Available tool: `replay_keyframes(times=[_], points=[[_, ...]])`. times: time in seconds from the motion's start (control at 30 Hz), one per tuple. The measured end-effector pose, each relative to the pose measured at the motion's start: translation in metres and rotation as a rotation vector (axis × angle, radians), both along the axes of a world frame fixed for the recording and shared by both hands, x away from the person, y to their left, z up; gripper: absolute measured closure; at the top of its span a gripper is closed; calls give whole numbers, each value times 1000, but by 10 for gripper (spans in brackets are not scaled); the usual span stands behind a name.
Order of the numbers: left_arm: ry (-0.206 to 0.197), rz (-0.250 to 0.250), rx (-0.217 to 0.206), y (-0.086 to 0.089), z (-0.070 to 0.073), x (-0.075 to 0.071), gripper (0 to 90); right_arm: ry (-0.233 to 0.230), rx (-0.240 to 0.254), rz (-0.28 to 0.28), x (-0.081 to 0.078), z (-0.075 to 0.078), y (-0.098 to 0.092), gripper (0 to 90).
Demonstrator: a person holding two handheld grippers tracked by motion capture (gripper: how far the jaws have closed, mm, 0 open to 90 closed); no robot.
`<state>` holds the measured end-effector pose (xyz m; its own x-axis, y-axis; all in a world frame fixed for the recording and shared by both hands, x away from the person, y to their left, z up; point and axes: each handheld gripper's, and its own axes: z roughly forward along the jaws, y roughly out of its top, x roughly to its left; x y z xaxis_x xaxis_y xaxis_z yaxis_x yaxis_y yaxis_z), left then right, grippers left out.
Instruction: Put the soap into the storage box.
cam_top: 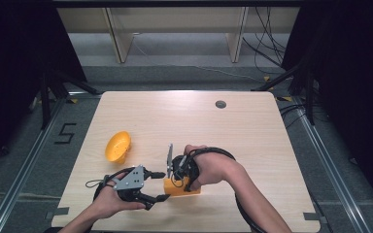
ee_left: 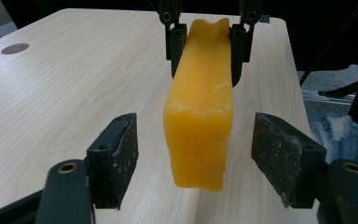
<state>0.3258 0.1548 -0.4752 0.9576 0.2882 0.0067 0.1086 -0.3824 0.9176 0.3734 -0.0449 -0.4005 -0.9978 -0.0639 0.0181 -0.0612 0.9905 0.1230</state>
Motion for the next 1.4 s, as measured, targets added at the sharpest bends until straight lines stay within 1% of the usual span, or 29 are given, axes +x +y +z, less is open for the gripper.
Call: replay_keyframes(times=[0.03,0.07,0.1,0.13,0.17,0.2,0.27,0.3,0.33,0.37,0.4,0.43,0.67,0.7,0.8,0.83,0.9,0.93,0.97,1.03,1.07,1.13,1.17,1.2,1.27,1.3,1.33,1.37,1.4], points=[[-26,-15,4,-1,0,1,315,-13,-19,-4,-1,3,2,619],[-26,-15,4,-1,0,1,326,-13,-19,-4,-1,3,2,619],[-10,-15,4,-2,-1,1,334,4,-17,-13,-2,2,3,619],[-10,-15,4,-2,-1,1,340,-4,-21,-8,-3,2,4,619],[-19,-12,10,-2,-1,1,340,-4,-21,-8,-3,2,4,619],[-17,-13,3,-3,-2,0,356,-6,-8,12,-2,0,5,619],[-22,-20,9,-4,-2,1,367,-12,-22,7,-3,1,6,619],[-37,-36,14,-4,-1,2,379,-6,-27,-7,-4,1,7,619],[-14,-33,7,-5,-2,1,402,-4,-6,22,-2,-1,7,619],[-19,-37,9,-6,-3,1,415,-21,-13,30,-2,0,8,619],[-23,-38,16,-6,-3,1,424,-3,-23,0,-4,0,9,619],[-25,-43,27,-8,-5,0,433,-3,-22,4,-4,1,10,619],[-24,-58,22,-9,-6,2,495,-18,-19,33,-4,2,14,619],[-27,-49,25,-9,-6,2,520,-19,-14,38,-4,2,15,619],[-24,-51,8,-9,-6,3,538,-12,-14,32,-6,2,16,619],[-19,-56,-3,-10,-6,2,565,-13,-11,31,-8,1,16,619],[-19,-56,2,-9,-6,2,574,-11,-16,21,-9,2,16,618],[-9,-61,-1,-9,-6,2,574,-11,-16,21,-9,2,16,618],[-13,-67,0,-8,-5,2,580,-15,-12,48,-8,1,17,618],[-8,-67,-8,-7,-5,2,596,-22,-5,70,-9,1,17,616],[-4,-73,-21,-7,-6,2,596,-22,-5,70,-9,1,17,616],[12,-81,-28,-6,-4,2,599,-20,6,79,-8,1,17,616],[9,-85,-26,-6,-4,2,600,-29,4,84,-9,3,17,615],[10,-81,-27,-6,-3,1,601,-9,-6,53,-11,3,17,611],[12,-77,-34,-6,-3,0,601,-11,-3,55,-11,3,17,604],[5,-73,-8,-5,-2,0,602,-28,6,64,-10,4,17,552],[5,-73,-8,-5,-2,0,601,-28,6,64,-10,4,17,552],[10,-51,-3,-4,-4,-1,602,-26,9,27,-11,7,15,521],[10,-51,-3,-4,-4,-1,602,-33,18,41,-10,8,14,507]])
